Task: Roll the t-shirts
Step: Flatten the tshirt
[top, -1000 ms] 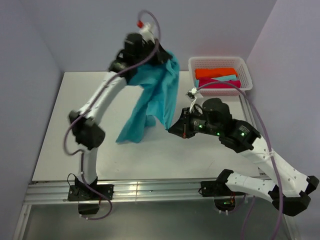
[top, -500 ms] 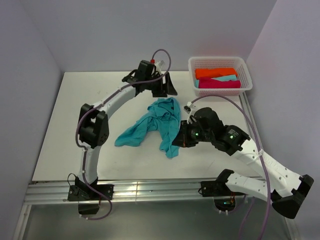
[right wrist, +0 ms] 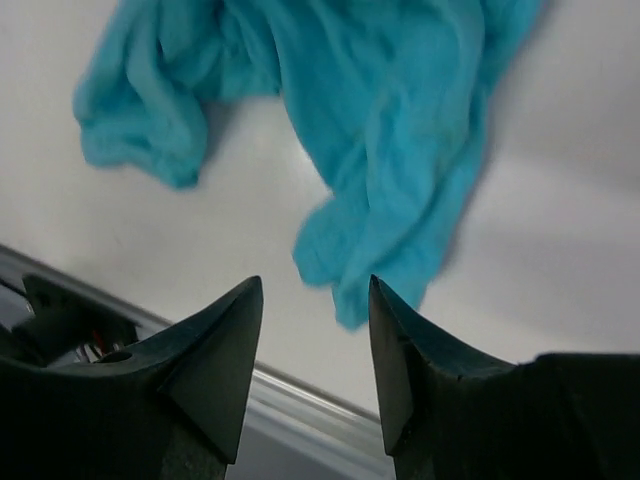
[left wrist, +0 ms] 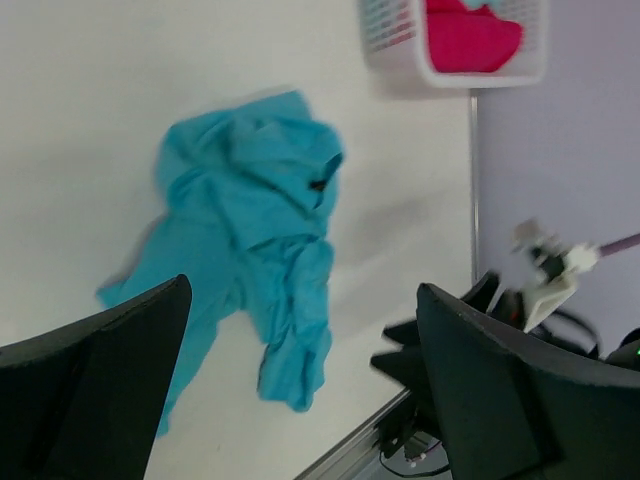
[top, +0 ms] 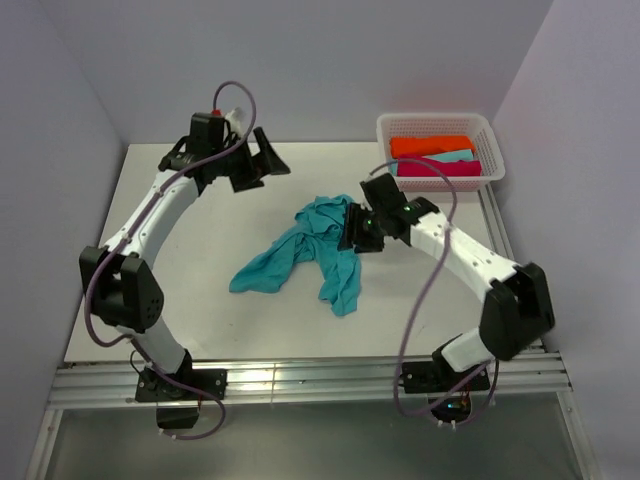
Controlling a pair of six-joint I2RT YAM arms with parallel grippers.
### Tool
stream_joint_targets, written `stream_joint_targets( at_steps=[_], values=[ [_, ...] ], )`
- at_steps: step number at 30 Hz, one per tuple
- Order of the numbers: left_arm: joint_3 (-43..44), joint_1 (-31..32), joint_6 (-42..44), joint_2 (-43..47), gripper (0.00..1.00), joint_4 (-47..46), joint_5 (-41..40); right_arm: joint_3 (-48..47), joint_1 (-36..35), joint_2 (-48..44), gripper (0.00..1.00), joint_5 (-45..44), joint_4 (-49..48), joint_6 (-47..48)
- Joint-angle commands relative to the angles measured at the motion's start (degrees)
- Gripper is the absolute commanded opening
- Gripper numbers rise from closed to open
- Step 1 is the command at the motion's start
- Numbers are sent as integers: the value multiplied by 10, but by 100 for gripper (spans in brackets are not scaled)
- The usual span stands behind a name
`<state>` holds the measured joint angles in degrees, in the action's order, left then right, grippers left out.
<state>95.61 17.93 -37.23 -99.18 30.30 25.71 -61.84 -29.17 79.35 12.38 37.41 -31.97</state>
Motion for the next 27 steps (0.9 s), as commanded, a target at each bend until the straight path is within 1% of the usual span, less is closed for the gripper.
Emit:
stream_joint_targets(
  at_steps=[1, 2, 3, 5, 6, 9, 12, 18, 20, 23, 27],
  values=[
    [-79, -20, -4, 64, 99, 15, -11, -94, 15, 85, 56, -28, -42, 34],
    [-105, -24, -4, 85, 99, 19, -12, -114, 16, 108, 57, -36, -38, 37],
    [-115, -29, -2, 93, 100, 26, -14, -149, 17, 149, 57, -47, -34, 43],
    [-140, -34, 3, 120, 99, 34, -27, -184, 22, 188, 58, -54, -28, 47],
    [-147, -35, 7, 128, 99, 42, -32, -214, 25, 222, 58, -57, -23, 48],
    [-172, -37, 17, 159, 100, 49, -47, -265, 38, 275, 57, -59, -9, 52],
    [-184, -39, 25, 181, 100, 58, -58, -293, 47, 307, 56, -57, 0, 58],
    [-197, -41, 34, 198, 100, 76, -74, -308, 51, 342, 52, -54, 7, 60],
    [-196, -44, 38, 197, 100, 83, -74, -302, 52, 338, 49, -41, 1, 60],
    [-194, -46, 45, 198, 100, 90, -79, -274, 52, 326, 49, -34, -13, 57],
    [-207, -49, 48, 204, 99, 86, -83, -260, 51, 315, 47, -22, -22, 54]
  ],
)
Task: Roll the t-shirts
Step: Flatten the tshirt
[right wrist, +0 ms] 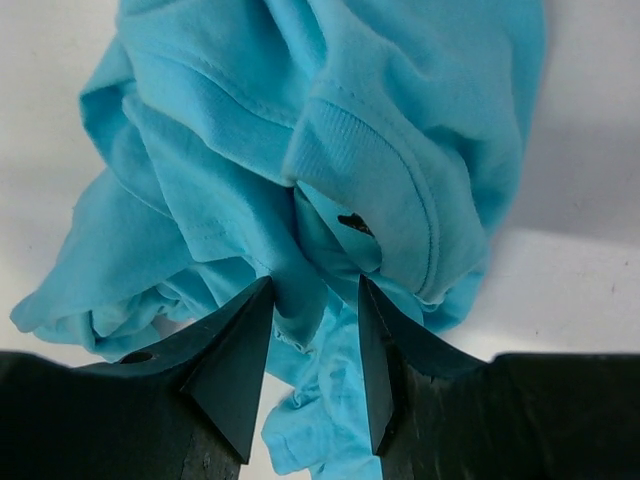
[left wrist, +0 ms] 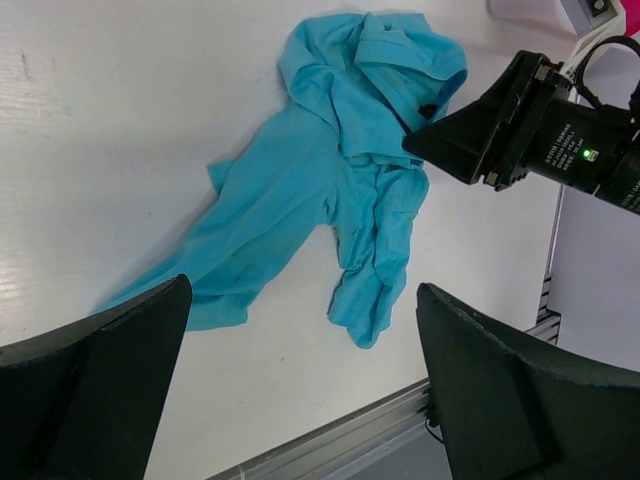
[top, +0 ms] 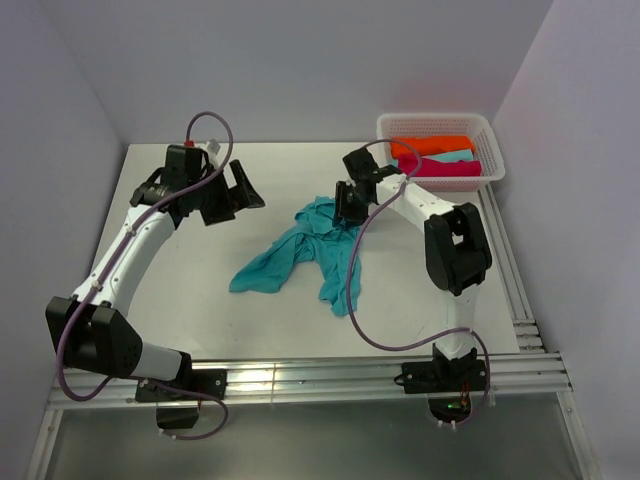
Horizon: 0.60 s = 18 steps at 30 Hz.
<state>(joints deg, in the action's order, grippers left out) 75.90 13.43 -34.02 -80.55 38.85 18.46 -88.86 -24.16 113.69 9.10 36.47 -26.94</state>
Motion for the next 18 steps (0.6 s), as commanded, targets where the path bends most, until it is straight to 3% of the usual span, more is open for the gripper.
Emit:
stream_joint_targets(
  at_steps=[1, 7, 9, 13, 16, 18],
  values=[
    [-14, -6, 15, 19, 99, 1, -13, 11, -1, -31, 47, 13, -13, 3],
    [-55, -10, 18, 29, 99, 12, -30, 16, 0, -42, 45, 24, -18, 0],
    [-65, -10, 20, 36, 99, 13, -33, 16, 0, -47, 54, 26, -21, -2],
    [-84, -12, 26, 51, 99, 18, -39, 14, -1, -54, 60, 31, -25, -2],
    [-92, -13, 26, 55, 99, 18, -38, 8, -1, -51, 53, 31, -18, 1],
    [-95, -13, 25, 56, 99, 18, -37, 7, -2, -45, 43, 31, -17, 7]
  ],
)
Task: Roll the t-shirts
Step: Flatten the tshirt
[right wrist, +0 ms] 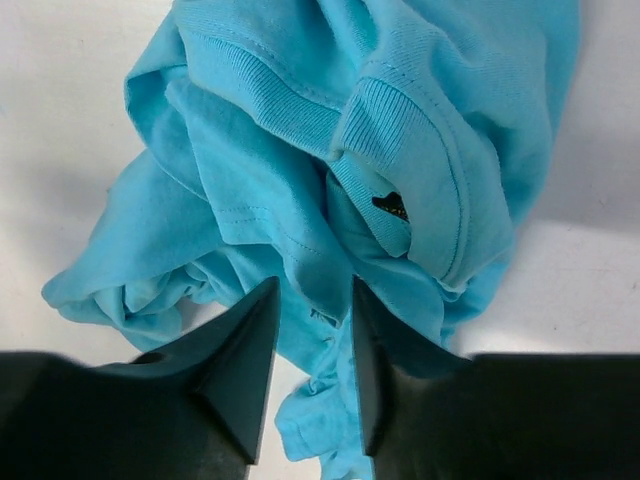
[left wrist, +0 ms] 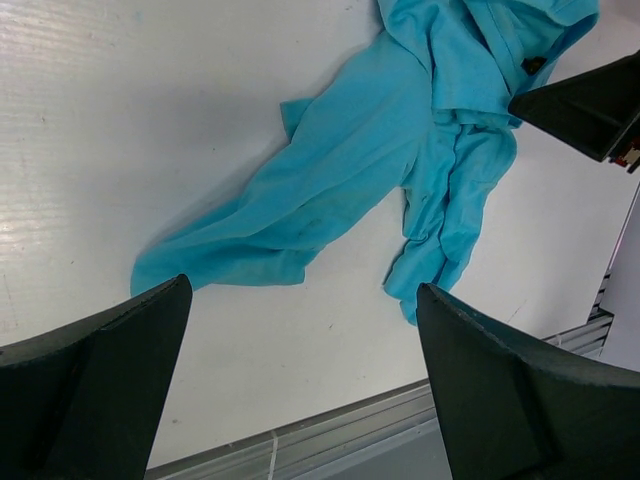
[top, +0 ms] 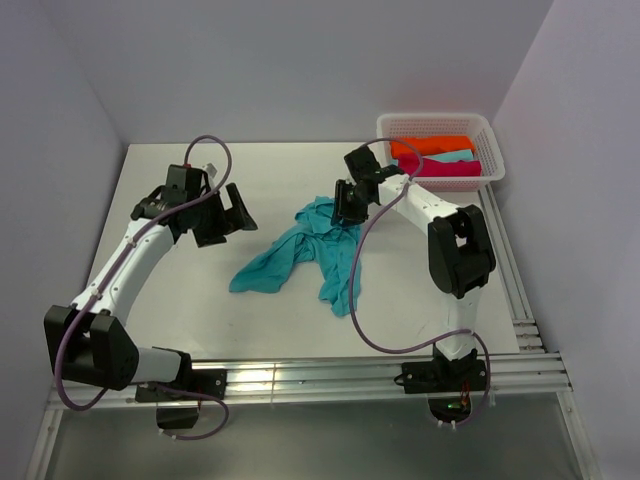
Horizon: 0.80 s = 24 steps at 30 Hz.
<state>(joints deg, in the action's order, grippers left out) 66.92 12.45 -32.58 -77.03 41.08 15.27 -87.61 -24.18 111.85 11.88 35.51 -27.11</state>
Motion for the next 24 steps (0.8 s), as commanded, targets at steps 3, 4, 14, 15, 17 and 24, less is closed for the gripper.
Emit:
stream_joint_targets(
  at_steps=[3, 4, 14, 15, 17, 24],
  values=[
    [-6, -3, 10, 21, 99, -3, -3, 2, -2, -30, 38, 1, -7, 18],
    [-6, -3, 9, 21, 99, -4, -3, 3, -2, -29, 39, 1, -6, 21],
    [-15, -4, 16, 21, 99, 3, -10, 0, -10, 2, 38, 2, -2, 29],
    [-19, -4, 16, 22, 99, 4, -11, -3, -10, 5, 34, 4, 3, 29],
    [-23, -5, 16, 23, 99, 5, -12, -9, -9, 8, 16, 13, 4, 28],
    [-54, -6, 20, 29, 99, 11, -17, -62, -9, -30, 0, 75, 16, 12]
  ],
)
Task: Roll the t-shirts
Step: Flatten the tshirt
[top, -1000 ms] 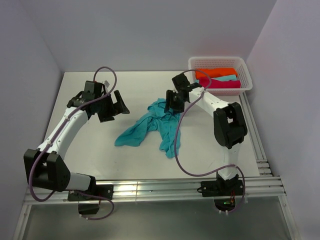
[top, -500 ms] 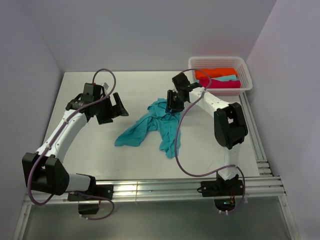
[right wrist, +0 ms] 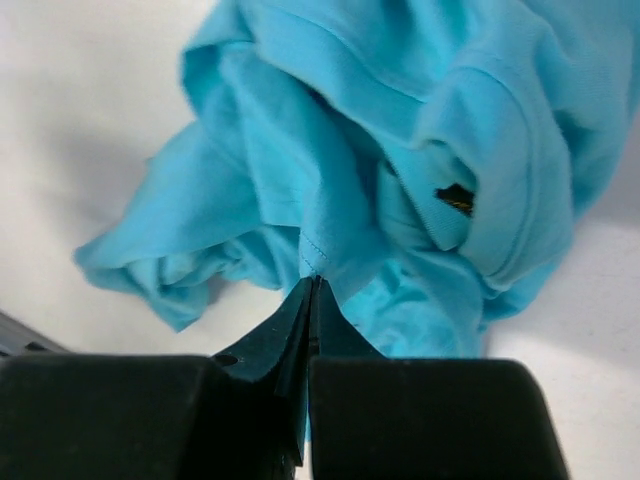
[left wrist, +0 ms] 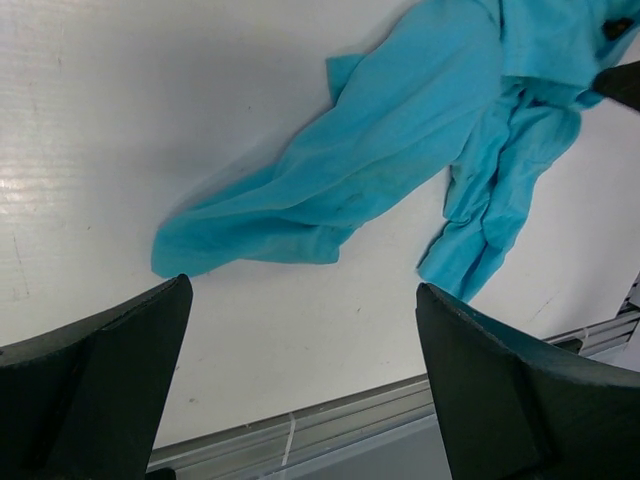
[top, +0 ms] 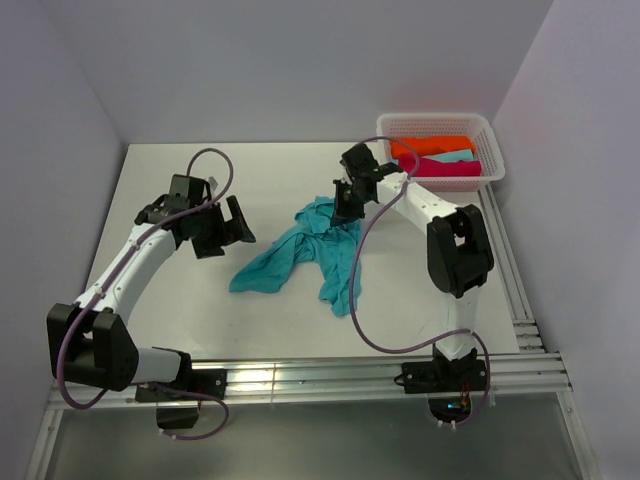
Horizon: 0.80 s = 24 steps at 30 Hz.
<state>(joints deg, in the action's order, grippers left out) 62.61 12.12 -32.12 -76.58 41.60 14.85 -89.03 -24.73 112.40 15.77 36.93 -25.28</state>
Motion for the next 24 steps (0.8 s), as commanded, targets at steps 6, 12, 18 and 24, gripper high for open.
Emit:
stream_joint_targets(
  at_steps=[6, 12, 18, 24],
  values=[
    [-42, -3, 17, 44, 99, -5, -9, -126, 48, -77, 0, 113, 6, -57],
    [-96, -3, 9, 51, 98, -42, 5, -127, 86, -85, 0, 141, 8, -74],
    [-137, 8, 1, 56, 96, -49, -26, -57, 93, -119, 0, 108, 3, -82],
    [-128, 24, 12, 10, 95, -53, -44, -16, 98, -116, 0, 23, 82, -51]
  ],
)
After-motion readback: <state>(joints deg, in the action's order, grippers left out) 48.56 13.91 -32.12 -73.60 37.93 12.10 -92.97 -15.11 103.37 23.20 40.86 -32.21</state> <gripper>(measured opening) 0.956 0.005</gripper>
